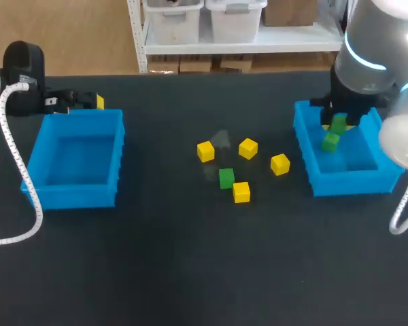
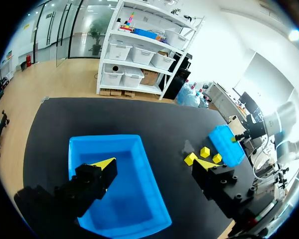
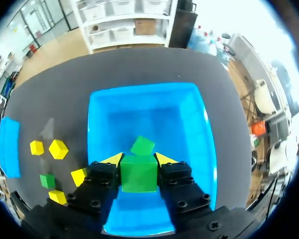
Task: Put the green cubes in the right bin and the yellow cubes in the left bin.
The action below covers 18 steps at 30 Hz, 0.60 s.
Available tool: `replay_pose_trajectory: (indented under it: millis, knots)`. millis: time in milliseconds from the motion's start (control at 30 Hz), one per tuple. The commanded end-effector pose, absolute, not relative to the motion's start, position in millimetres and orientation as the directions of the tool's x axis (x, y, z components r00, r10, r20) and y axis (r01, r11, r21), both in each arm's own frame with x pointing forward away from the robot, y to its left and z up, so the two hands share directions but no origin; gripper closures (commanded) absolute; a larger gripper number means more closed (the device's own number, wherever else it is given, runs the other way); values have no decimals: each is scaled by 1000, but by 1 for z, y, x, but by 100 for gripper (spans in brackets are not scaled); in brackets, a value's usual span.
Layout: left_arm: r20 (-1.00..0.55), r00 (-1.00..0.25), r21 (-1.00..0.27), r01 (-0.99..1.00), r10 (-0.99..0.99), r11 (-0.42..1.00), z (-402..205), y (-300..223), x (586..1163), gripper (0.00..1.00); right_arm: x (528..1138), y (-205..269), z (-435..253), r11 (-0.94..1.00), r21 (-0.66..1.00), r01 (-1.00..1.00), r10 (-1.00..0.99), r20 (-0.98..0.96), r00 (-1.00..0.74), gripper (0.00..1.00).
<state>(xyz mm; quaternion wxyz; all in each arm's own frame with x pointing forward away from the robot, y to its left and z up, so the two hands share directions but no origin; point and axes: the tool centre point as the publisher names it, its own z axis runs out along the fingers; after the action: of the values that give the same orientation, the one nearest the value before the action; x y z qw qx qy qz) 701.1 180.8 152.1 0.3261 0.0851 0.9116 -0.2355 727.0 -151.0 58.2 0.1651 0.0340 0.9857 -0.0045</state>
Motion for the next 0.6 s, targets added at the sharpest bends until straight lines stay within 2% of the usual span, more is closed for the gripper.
replay_pose_trajectory:
  millis: [33, 400, 600]
  knots:
    - [-640, -769, -380, 316, 0, 870, 150, 183, 701, 0, 722, -143, 66, 1000, 4, 26, 26, -342, -939, 0]
    - [-640, -769, -380, 316, 0, 870, 150, 183, 701, 0, 693, -52, 98, 982, 54, -180, -152, -332, -931, 0]
    - [-640, -769, -380, 316, 0, 870, 150, 183, 701, 0, 670, -6, 91, 963, 52, -263, -240, -270, -932, 0]
